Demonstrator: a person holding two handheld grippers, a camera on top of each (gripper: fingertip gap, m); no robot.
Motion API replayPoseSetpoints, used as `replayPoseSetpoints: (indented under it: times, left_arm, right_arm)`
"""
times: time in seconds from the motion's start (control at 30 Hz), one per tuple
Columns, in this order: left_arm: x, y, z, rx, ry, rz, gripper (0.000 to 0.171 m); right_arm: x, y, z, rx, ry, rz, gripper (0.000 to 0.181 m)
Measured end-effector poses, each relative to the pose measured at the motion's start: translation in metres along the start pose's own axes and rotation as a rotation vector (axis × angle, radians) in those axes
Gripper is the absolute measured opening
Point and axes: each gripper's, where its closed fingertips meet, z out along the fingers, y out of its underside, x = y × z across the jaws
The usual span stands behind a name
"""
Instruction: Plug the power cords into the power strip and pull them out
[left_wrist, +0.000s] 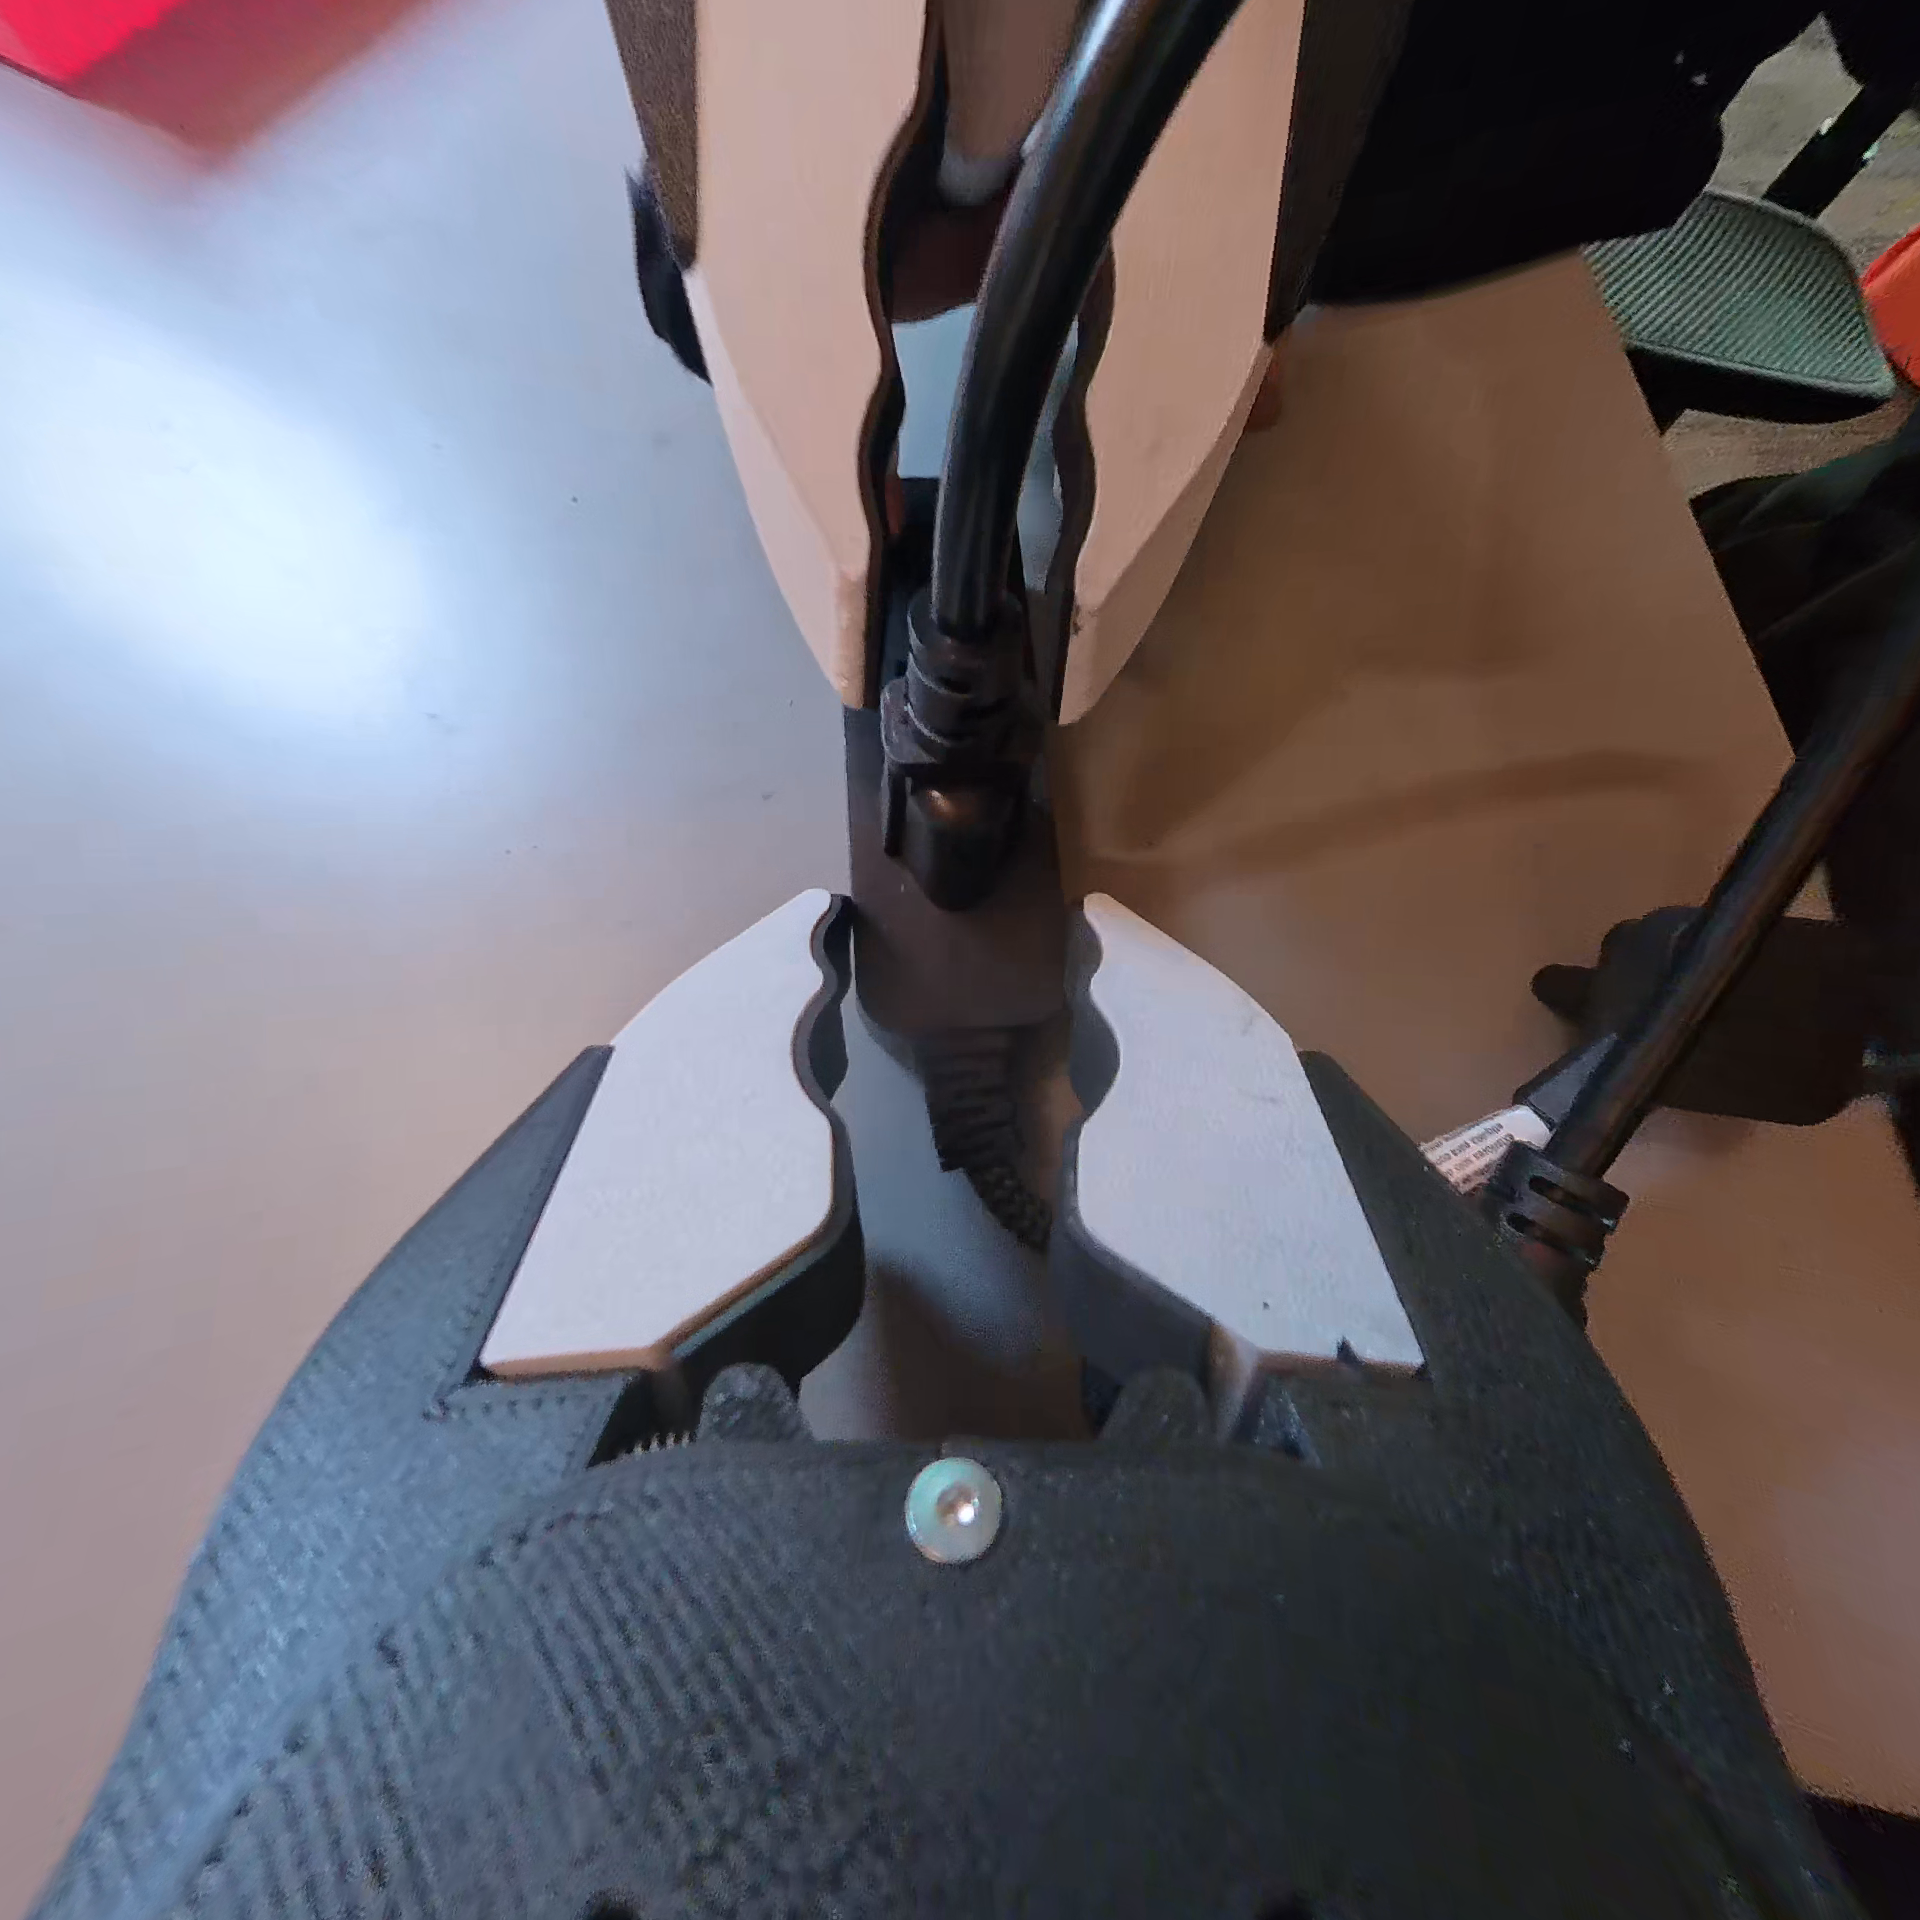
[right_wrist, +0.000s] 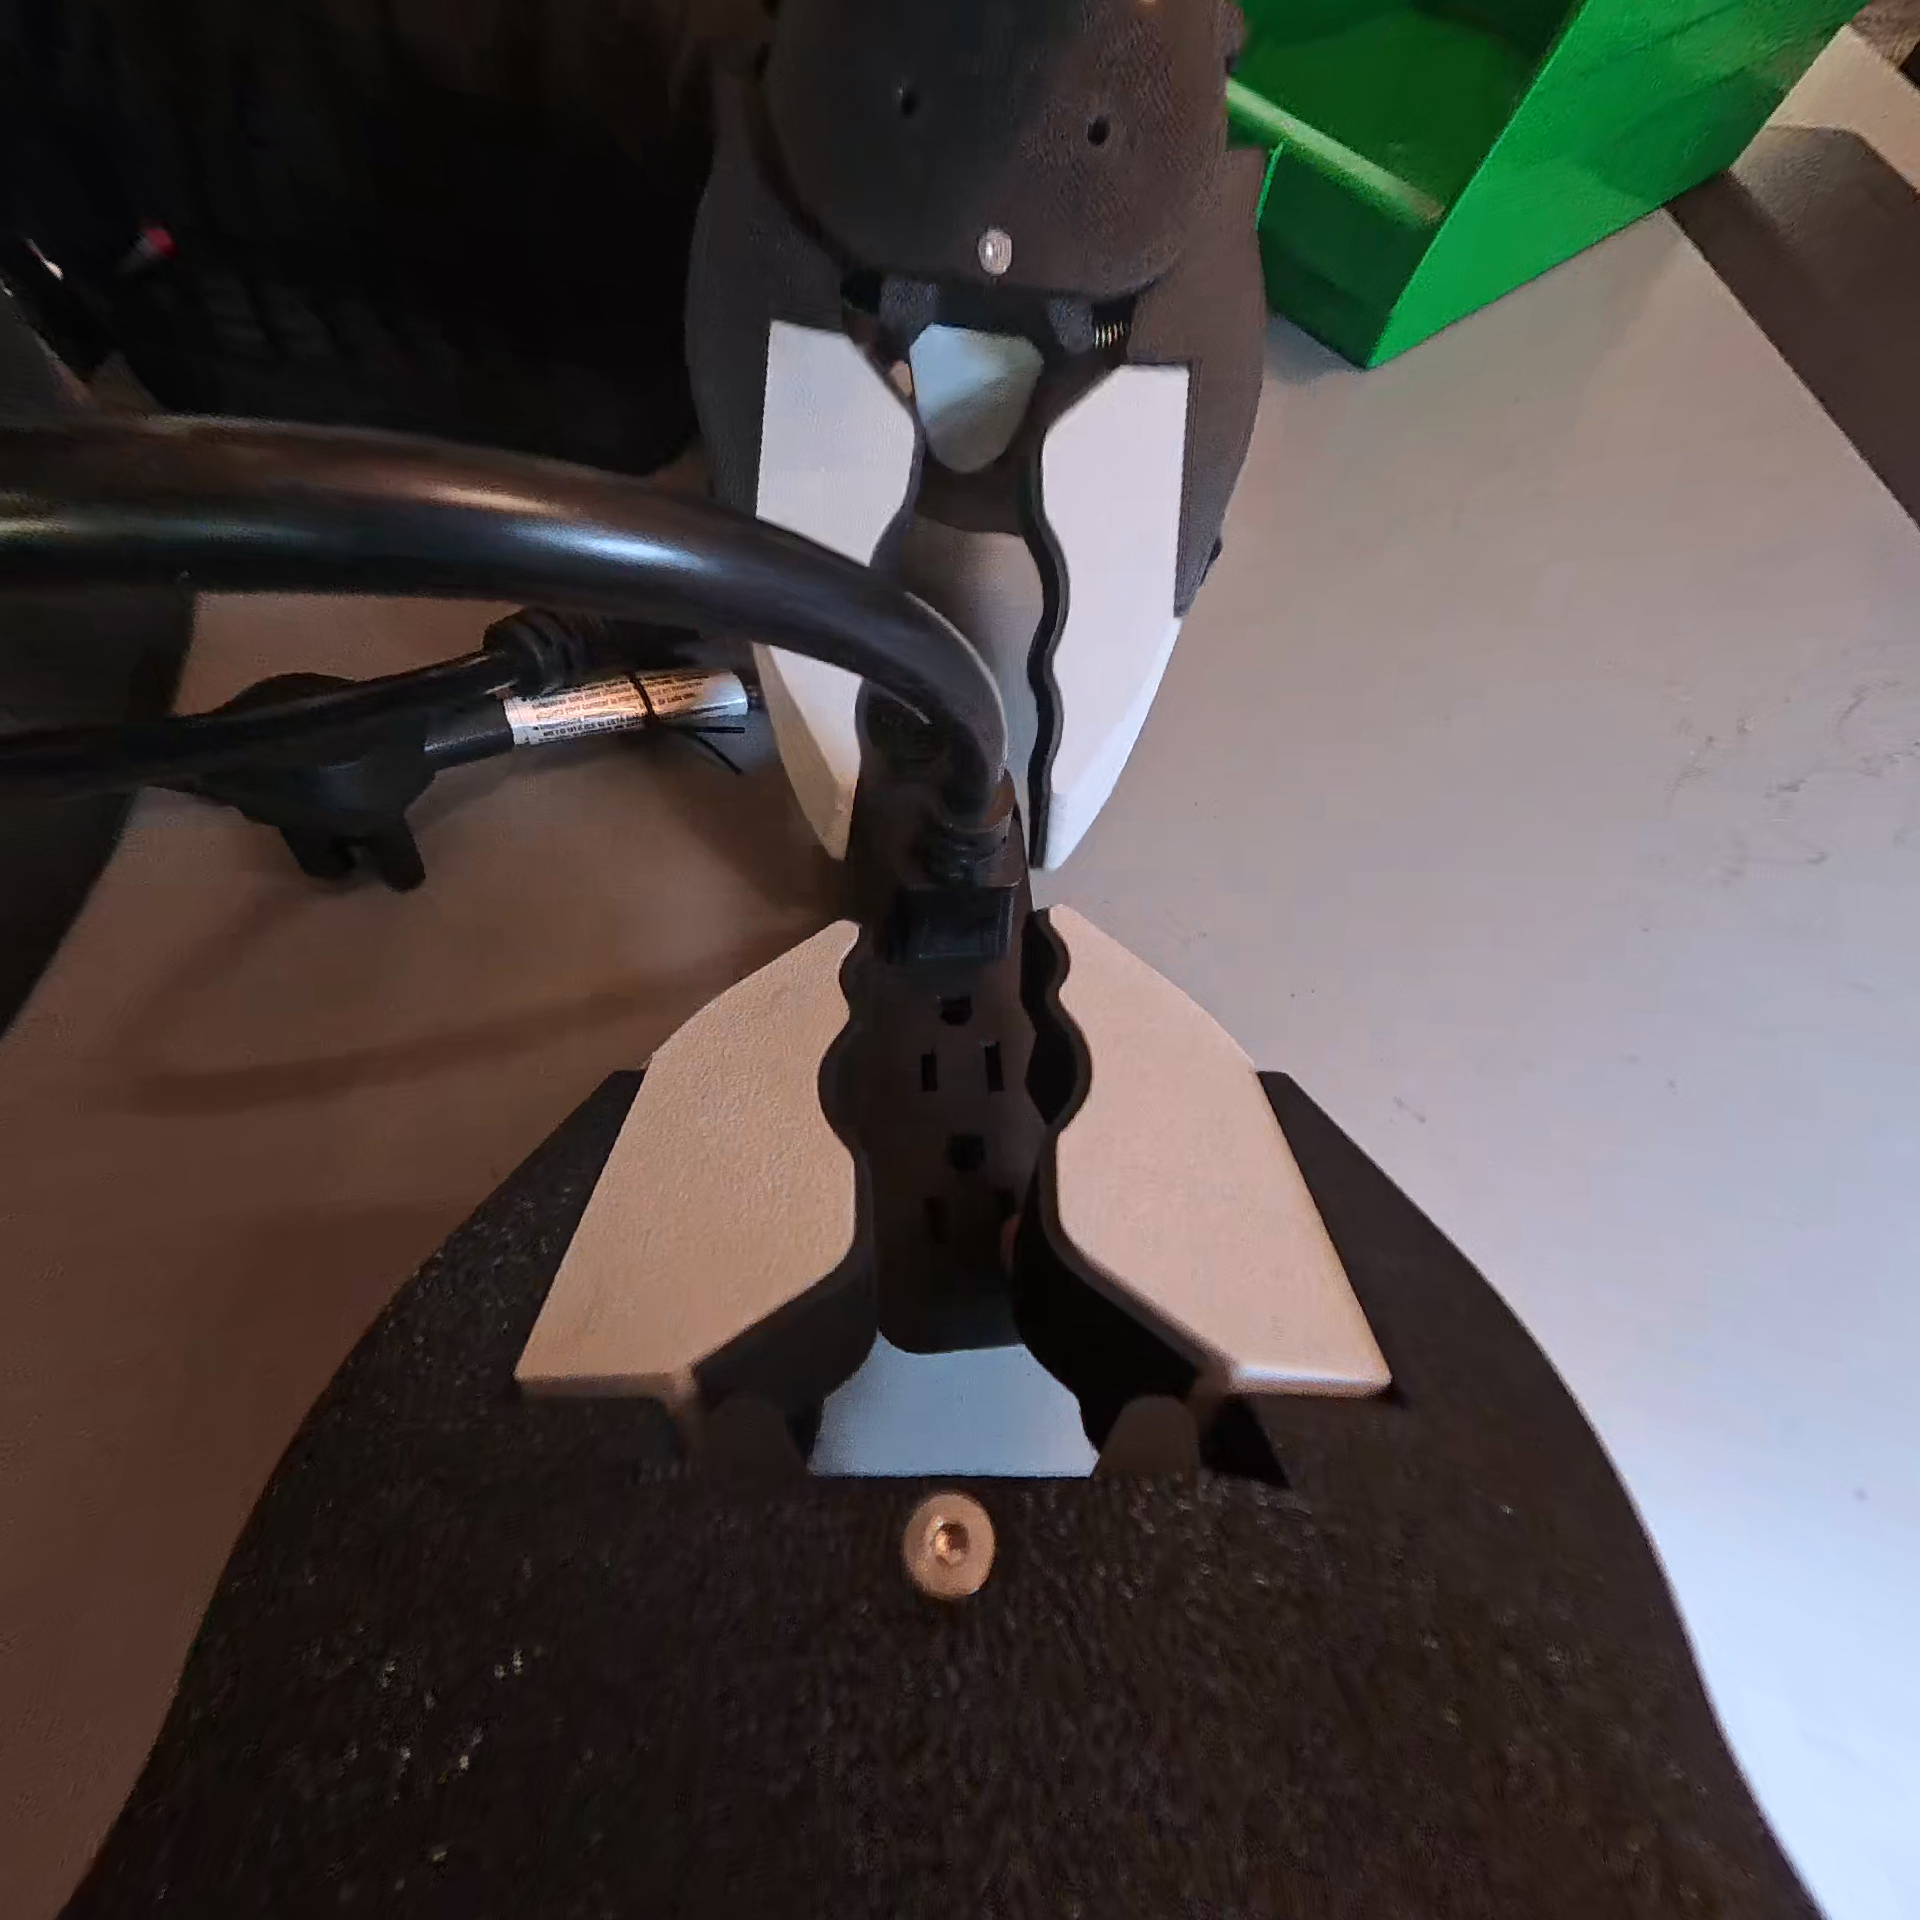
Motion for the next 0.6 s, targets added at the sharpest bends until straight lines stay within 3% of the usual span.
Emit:
replayPoseSetpoints:
  times: [0.1, 0.3, 0.6]
  left_arm:
    - [-0.003, -0.009, -0.012, 0.037, -0.021, -0.014, 0.031]
    - [-0.001, -0.001, -0.001, -0.05, -0.049, -0.009, 0.011]
    - [0.002, -0.002, 0.0, -0.031, -0.025, -0.015, 0.011]
  right_arm:
    - [0.005, 0.0, 0.0, -0.02, 0.018, -0.019, 0.027]
    - [0.006, 0.001, 0.009, -0.059, -0.113, -0.037, 0.026]
    - [0.0, 0.001, 0.007, 0.027, -0.168, -0.032, 0.022]
